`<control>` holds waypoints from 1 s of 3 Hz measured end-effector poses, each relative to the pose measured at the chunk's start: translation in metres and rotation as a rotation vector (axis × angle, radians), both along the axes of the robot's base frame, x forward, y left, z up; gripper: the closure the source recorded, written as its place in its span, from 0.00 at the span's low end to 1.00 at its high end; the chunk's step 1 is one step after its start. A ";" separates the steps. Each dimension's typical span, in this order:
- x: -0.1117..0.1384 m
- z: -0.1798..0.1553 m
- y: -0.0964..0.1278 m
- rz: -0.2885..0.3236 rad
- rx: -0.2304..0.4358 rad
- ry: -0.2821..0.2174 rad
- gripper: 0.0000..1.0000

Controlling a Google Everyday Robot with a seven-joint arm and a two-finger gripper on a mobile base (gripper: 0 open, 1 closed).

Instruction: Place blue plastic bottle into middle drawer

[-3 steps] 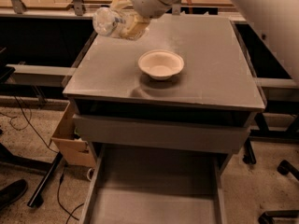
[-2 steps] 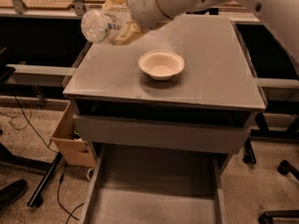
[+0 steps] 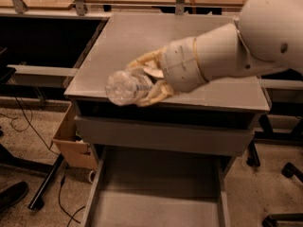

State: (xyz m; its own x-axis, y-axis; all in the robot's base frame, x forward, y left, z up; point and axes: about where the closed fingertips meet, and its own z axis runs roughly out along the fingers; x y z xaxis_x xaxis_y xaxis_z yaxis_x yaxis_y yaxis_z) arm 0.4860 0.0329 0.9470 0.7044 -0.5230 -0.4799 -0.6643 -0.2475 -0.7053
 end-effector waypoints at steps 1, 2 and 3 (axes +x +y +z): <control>-0.049 -0.054 -0.048 0.048 0.006 0.144 1.00; -0.094 -0.105 -0.091 0.062 0.028 0.269 1.00; -0.116 -0.190 -0.121 0.031 0.000 0.453 1.00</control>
Offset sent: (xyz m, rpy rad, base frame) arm -0.1531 -0.1580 -0.1768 0.0603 0.4478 0.0606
